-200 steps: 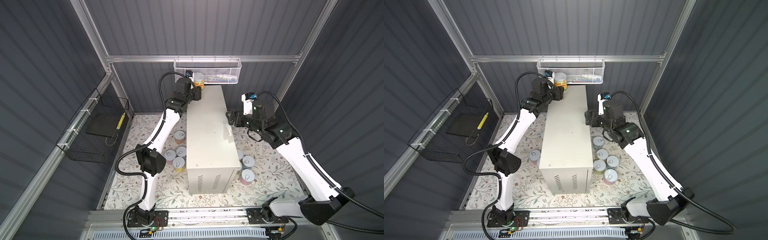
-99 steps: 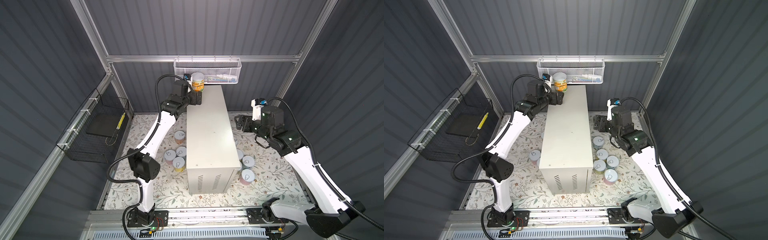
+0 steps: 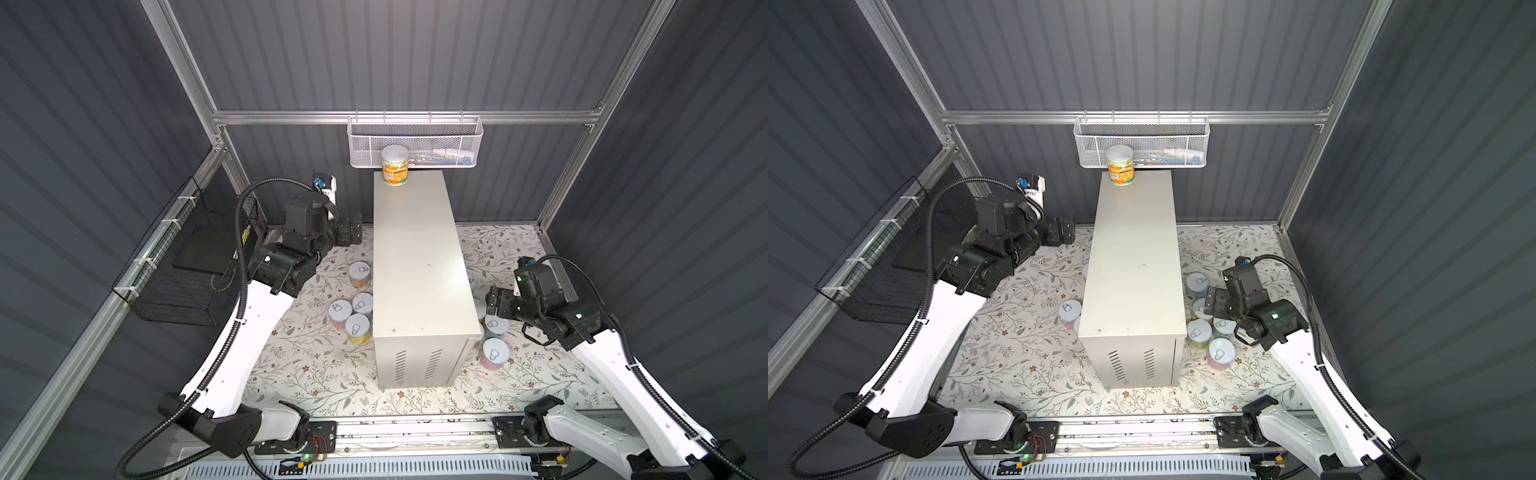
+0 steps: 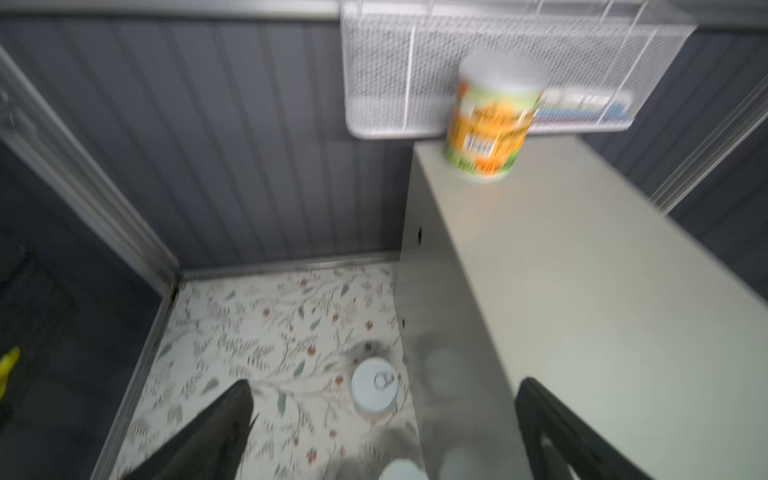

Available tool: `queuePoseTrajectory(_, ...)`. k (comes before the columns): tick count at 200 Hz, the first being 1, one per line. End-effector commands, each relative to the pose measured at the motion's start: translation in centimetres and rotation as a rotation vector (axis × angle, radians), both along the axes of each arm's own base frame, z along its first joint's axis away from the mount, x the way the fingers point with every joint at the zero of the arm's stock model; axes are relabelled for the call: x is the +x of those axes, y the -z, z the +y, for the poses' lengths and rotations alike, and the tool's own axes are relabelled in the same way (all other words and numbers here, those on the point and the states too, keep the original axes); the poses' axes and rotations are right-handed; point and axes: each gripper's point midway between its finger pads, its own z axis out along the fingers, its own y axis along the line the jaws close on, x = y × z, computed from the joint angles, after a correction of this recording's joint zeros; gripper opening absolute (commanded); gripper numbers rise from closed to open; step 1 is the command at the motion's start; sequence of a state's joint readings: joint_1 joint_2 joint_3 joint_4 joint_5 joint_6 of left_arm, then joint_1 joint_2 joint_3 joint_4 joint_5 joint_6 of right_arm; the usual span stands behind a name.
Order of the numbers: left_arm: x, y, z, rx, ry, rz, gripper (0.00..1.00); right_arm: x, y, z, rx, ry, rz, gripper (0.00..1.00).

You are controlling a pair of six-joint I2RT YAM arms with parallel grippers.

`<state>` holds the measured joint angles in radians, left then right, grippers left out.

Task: Place and organize the canned foods onto the counter
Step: 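Withdraw the left gripper over the cans while the right gripper lowers toward the pink can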

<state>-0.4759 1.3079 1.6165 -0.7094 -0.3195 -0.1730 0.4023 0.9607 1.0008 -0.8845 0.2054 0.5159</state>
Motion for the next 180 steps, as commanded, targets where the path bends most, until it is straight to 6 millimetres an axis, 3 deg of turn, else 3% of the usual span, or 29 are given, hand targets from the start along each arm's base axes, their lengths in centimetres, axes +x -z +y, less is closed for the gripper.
queuePoseTrajectory(1,-3.6,5.5,2.7,0.019,-0.086,0.173,1.00,-2.9,3.1,-0.5,0.019,0.049,0.132,0.93)
queuePoseTrajectory(31,-7.1,10.9,3.3,-0.070,-0.105,0.275,0.99,-5.1,6.7,-0.1,0.031,0.068,0.241,0.91)
queuePoseTrajectory(45,-8.3,13.5,2.9,-0.124,-0.105,0.339,0.99,-5.3,7.0,0.3,0.025,0.065,0.250,0.91)
queuePoseTrajectory(101,-10.0,20.0,1.0,-0.203,-0.067,0.431,0.97,-7.0,10.6,-0.4,0.068,0.212,0.329,0.89)
queuePoseTrajectory(126,-10.0,20.9,-0.4,-0.217,-0.011,0.435,0.98,-7.3,11.6,-0.1,0.099,0.219,0.331,0.89)
queuePoseTrajectory(180,-9.6,21.2,-0.9,-0.214,0.015,0.420,0.98,-7.0,13.4,0.2,0.136,0.232,0.316,0.90)
